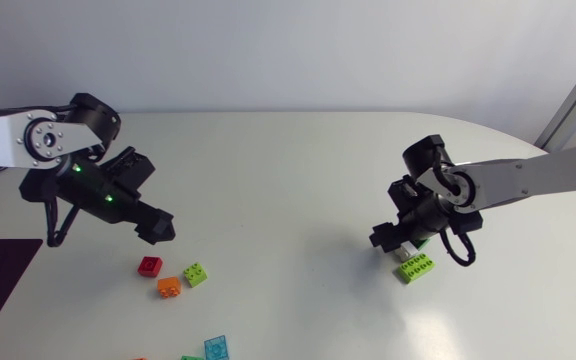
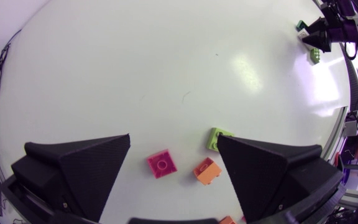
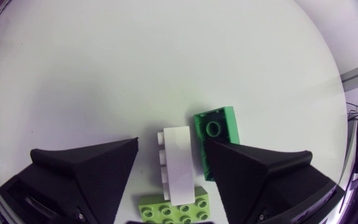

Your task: Sort duplo bricks by size, large to the right and small to the left

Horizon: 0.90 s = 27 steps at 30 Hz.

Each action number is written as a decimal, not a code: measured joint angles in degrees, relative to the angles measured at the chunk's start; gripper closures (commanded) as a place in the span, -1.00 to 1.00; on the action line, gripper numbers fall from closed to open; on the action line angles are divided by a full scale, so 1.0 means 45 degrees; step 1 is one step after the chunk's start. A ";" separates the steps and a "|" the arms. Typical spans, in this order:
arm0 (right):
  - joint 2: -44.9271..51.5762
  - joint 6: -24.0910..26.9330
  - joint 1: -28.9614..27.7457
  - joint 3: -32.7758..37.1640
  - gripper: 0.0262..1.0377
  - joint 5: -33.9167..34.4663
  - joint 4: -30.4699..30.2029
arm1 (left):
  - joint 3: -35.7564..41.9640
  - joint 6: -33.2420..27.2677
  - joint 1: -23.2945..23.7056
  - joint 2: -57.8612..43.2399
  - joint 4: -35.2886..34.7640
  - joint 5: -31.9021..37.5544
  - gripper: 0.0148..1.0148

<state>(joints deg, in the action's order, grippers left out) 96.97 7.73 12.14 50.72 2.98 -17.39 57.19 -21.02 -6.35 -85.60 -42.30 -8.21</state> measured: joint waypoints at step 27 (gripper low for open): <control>-0.2501 -0.1583 0.2341 -0.0539 -0.92 0.0000 -0.0146 | -0.2545 0.1010 -0.0908 0.2550 0.0102 0.0364 -0.92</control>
<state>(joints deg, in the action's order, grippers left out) 85.71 0.60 22.68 48.29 2.98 -18.04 45.74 -16.47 -10.44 -74.13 -41.85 -6.57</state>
